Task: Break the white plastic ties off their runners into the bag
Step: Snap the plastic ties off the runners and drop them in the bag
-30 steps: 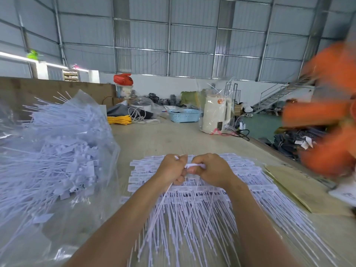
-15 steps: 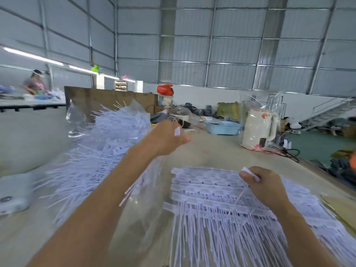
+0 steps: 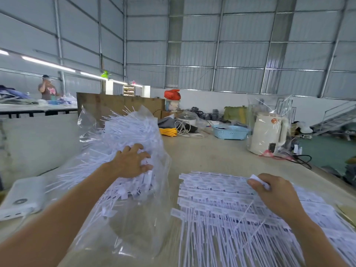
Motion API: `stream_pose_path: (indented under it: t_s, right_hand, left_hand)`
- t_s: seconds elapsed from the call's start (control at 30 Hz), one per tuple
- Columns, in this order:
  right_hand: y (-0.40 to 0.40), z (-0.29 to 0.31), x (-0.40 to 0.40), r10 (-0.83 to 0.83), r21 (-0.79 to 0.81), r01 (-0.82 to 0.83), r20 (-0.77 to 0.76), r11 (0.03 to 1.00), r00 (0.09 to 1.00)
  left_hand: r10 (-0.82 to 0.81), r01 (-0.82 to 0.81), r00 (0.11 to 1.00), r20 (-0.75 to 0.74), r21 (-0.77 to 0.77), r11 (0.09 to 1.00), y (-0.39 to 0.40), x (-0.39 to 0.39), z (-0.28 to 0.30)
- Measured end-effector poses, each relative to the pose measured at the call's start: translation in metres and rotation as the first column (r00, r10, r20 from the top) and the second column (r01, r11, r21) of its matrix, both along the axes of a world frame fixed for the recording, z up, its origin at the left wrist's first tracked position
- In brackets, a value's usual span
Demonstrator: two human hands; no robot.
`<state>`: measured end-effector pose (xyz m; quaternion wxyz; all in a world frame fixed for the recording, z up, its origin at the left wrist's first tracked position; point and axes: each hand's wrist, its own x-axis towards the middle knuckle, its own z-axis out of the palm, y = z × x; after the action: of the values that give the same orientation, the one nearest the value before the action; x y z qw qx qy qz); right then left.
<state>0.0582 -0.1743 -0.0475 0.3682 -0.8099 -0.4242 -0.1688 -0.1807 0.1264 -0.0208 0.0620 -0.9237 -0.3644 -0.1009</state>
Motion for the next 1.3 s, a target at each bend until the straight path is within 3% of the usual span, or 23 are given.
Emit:
stream_pose_path:
  t_s: [0.13, 0.2, 0.27, 0.33, 0.4, 0.47, 0.53, 0.57, 0.67, 0.77, 0.9, 1.13, 1.2, 1.3]
  right_hand:
    - [0.000, 0.000, 0.000, -0.004, 0.011, 0.005, -0.029, 1.000, 1.000]
    - [0.000, 0.002, -0.001, 0.013, 0.044, -0.009, -0.078, 0.999, 0.997]
    - [-0.001, 0.004, -0.001, 0.045, 0.069, -0.036, -0.138, 0.997, 0.989]
    - [-0.004, 0.005, -0.002, 0.090, 0.075, -0.077, -0.188, 0.994, 0.978]
    - [-0.007, 0.006, -0.002, 0.145, 0.086, -0.127, -0.250, 0.988, 0.957]
    - [-0.011, 0.008, -0.003, 0.219, 0.119, -0.190, -0.321, 0.975, 0.921]
    - [-0.012, 0.010, -0.005, 0.287, 0.164, -0.242, -0.368, 0.956, 0.885]
    - [-0.013, 0.010, -0.006, 0.311, 0.188, -0.256, -0.379, 0.948, 0.872]
    - [-0.014, 0.012, -0.008, 0.351, 0.245, -0.274, -0.367, 0.930, 0.862]
    - [-0.014, 0.011, -0.007, 0.369, 0.269, -0.281, -0.372, 0.921, 0.852]
    - [-0.013, 0.008, 0.003, 0.254, 0.211, -0.179, -0.413, 0.961, 0.874]
    - [-0.013, 0.007, -0.002, 0.286, 0.094, -0.277, -0.496, 0.956, 0.820]
    - [-0.014, 0.006, -0.003, 0.324, 0.088, -0.325, -0.493, 0.942, 0.807]
    - [-0.008, 0.005, -0.005, 0.313, 0.055, -0.314, -0.335, 0.948, 0.888]
  left_hand:
    - [-0.081, 0.091, 0.995, 0.062, -0.187, 0.978, -0.008, -0.002, 0.027]
    - [-0.082, 0.079, 0.997, 0.000, -0.265, 0.961, -0.015, -0.002, 0.042]
    - [0.002, -0.029, 0.988, -0.157, -0.170, 0.985, -0.030, 0.000, 0.054]
    - [0.070, -0.070, 0.981, -0.182, 0.010, 0.998, -0.051, 0.009, 0.062]
    - [0.009, -0.008, 1.000, -0.005, 0.098, 0.995, -0.078, 0.026, 0.062]
    - [-0.219, 0.226, 0.927, 0.304, 0.011, 0.974, -0.107, 0.050, 0.053]
    - [-0.321, 0.497, 0.754, 0.573, -0.178, 0.849, -0.140, 0.075, 0.038]
    - [-0.312, 0.574, 0.706, 0.635, -0.256, 0.778, -0.154, 0.089, 0.030]
    - [-0.247, 0.667, 0.689, 0.682, -0.461, 0.586, -0.188, 0.132, 0.001]
    - [-0.041, 0.725, 0.632, 0.774, -0.572, 0.383, -0.201, 0.161, -0.018]
    - [0.038, 0.771, 0.515, 0.856, -0.482, 0.417, -0.195, 0.166, -0.034]
    - [0.033, 0.815, 0.338, 0.941, -0.310, 0.489, -0.202, 0.159, -0.041]
    - [0.045, 0.830, 0.330, 0.943, -0.313, 0.461, -0.202, 0.156, -0.043]
    - [0.077, 0.818, 0.350, 0.934, -0.344, 0.461, -0.198, 0.155, -0.045]
